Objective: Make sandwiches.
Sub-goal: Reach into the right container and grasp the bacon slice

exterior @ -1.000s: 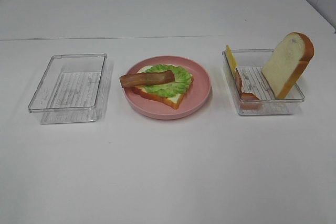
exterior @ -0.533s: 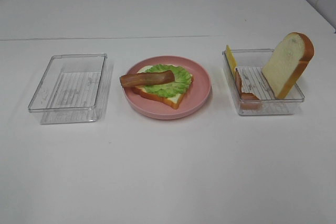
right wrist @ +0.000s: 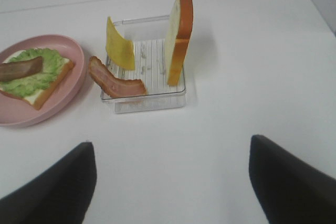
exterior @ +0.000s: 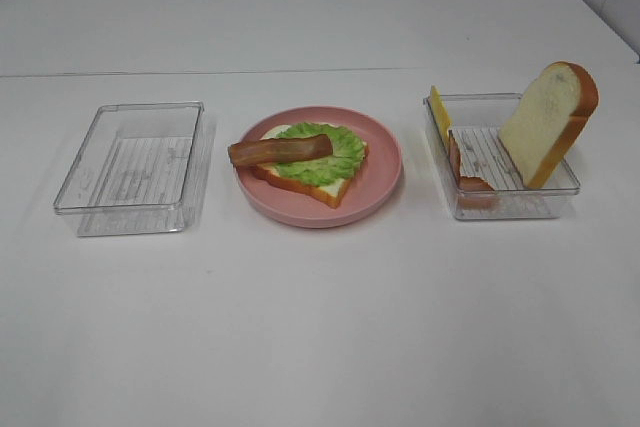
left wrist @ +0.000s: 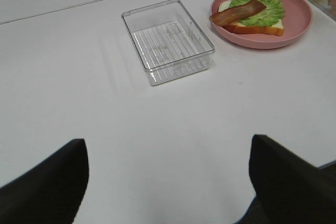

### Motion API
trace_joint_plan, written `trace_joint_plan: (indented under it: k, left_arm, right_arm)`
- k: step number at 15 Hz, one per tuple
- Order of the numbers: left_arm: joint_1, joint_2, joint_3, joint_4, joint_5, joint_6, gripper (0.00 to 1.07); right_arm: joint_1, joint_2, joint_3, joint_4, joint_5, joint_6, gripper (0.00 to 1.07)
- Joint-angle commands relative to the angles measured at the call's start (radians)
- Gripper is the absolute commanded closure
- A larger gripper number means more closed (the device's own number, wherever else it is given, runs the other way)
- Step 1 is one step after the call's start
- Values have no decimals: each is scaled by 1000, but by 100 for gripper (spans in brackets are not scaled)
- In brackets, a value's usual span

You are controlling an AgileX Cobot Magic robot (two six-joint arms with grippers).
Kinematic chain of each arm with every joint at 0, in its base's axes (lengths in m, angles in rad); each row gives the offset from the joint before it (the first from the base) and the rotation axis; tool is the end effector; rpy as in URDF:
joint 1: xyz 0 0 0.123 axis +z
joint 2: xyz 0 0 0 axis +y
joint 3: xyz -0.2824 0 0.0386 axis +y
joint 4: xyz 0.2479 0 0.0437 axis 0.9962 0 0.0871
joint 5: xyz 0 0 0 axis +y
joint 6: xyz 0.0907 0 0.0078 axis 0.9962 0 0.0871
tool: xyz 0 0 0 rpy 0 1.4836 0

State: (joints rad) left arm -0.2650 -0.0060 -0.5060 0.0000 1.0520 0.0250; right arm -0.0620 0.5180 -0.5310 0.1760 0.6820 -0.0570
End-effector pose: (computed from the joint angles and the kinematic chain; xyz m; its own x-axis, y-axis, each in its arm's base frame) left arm -0.0059 0.0016 0.2795 -0.4155 0.1387 -0.8989 0.2724 0.9619 0.0225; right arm 0.0974 0.0040 0.2940 -0.5429 0.1135 -0.8321 0.0126 0.9918 0.1270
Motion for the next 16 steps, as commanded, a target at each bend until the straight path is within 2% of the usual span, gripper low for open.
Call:
trace_joint_plan:
  k: [1, 2, 5, 7, 10, 12, 14, 15, 16]
  left_arm:
    - [-2, -20, 6, -6, -12, 1, 27]
    - [-2, -20, 6, -6, -12, 1, 27]
    - [-2, -20, 6, -6, -12, 1, 27]
    - [-2, -20, 6, -6, -12, 1, 27]
    - [-2, -20, 6, -6, -12, 1, 27]
    - [-2, -20, 6, -6, -12, 1, 27]
    - [-2, -20, 6, -6, -12, 0, 27]
    - [-2, -20, 6, -6, -12, 0, 27]
    - [-2, -20, 6, -6, -12, 0, 27]
  right_arm:
    - [-7, 209, -57, 3, -37, -10, 31]
    - [-7, 317, -101, 3, -32, -10, 31]
    - [-7, 503, -198, 6, 2, -10, 31]
    - [-7, 757, -379, 61, 74, -60, 31]
    - [-6, 984, -588, 132, 211, -133, 31]
    - [-5, 1081, -684, 147, 287, -143, 32]
    - [52, 1185, -812, 135, 334, -168, 32]
    - [133, 1266, -898, 117, 342, -163, 32]
    - [155, 1285, -919, 109, 342, -159, 32]
